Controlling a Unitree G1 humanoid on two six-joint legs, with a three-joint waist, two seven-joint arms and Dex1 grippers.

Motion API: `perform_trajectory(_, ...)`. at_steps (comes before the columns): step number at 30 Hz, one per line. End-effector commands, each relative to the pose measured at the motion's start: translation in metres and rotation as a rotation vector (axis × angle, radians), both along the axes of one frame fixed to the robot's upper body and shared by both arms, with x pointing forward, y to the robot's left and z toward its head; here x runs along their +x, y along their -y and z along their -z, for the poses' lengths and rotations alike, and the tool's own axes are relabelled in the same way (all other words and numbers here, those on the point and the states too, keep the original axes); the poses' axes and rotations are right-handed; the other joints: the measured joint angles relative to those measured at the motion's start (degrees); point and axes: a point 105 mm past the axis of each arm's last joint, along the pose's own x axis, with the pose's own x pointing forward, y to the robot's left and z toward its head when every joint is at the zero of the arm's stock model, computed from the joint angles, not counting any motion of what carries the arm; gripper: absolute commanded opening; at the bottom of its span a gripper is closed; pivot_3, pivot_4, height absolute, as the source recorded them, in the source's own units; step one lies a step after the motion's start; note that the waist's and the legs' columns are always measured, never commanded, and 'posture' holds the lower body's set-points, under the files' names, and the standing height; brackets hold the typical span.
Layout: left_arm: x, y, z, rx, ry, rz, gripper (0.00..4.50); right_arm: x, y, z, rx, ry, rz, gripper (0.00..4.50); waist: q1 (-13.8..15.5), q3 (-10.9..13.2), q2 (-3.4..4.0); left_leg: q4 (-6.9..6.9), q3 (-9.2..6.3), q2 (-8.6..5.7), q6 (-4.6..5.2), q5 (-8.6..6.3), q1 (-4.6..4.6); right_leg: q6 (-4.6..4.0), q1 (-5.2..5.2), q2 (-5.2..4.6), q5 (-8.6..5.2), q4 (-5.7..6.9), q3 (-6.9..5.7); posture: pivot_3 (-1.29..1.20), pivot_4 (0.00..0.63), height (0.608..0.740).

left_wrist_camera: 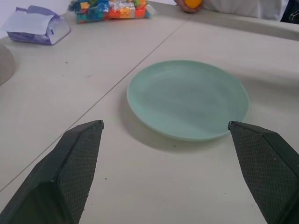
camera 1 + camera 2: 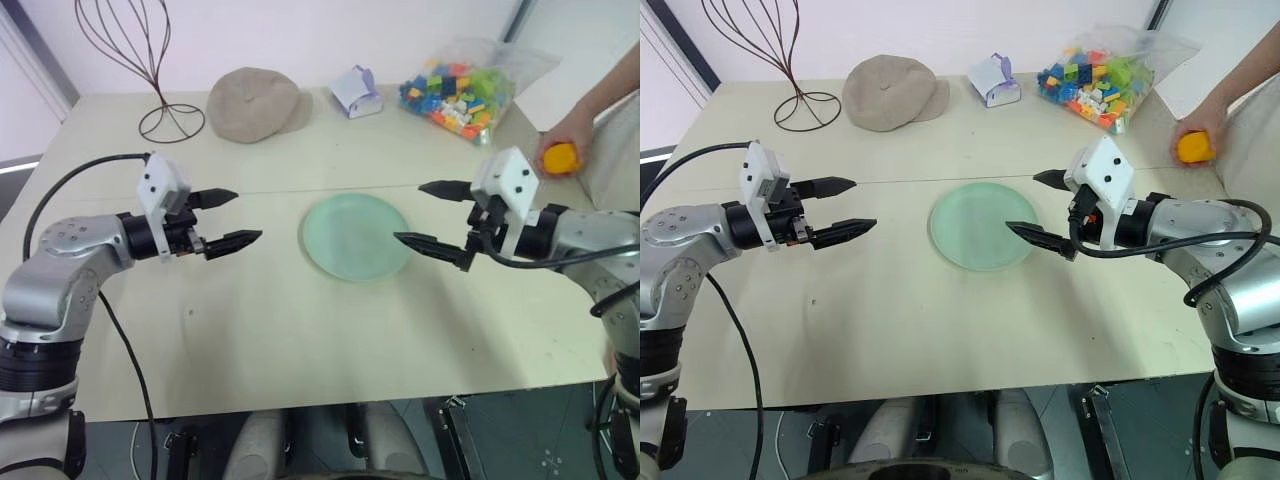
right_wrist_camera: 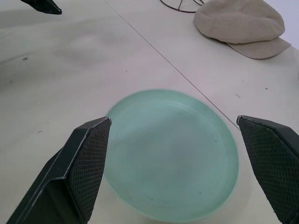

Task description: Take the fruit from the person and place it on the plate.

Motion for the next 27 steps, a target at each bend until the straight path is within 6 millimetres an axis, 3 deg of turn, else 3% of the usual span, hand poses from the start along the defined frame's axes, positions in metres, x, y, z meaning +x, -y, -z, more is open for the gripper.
perform_trajectory(1, -0.002, -0.002, -0.013, -0.019, 0.057, 0.004, 4.5, -0.004, 0.0, -0.014, -0.014, 0.065, -0.01, 4.41, 0.0, 0.0, 0.0, 0.0, 0.0, 0.0, 0.0, 0.0, 0.0, 0.0, 0.0, 0.0, 0.0, 0.0, 0.0, 0.0, 0.15, 0.74)
perform_trajectory(17, -0.001, -0.003, -0.013, -0.016, 0.061, -0.001, 4.5, -0.004, 0.003, -0.015, 0.002, 0.072, 0.02, 4.41, 0.0, 0.0, 0.0, 0.0, 0.0, 0.0, 0.0, 0.0, 0.0, 0.0, 0.0, 0.0, 0.0, 0.0, 0.0, 0.0, 0.15, 0.74)
perform_trajectory(27, 0.0, -0.003, -0.014, -0.018, 0.073, -0.014, 4.5, 0.001, 0.017, -0.026, 0.138, 0.068, 0.169, 4.41, 0.0, 0.0, -0.02, 0.01, 0.0, 0.0, 0.0, 0.0, 0.0, 0.0, 0.01, -0.01, 0.0, 0.02, 0.02, 0.0, 0.15, 0.74)
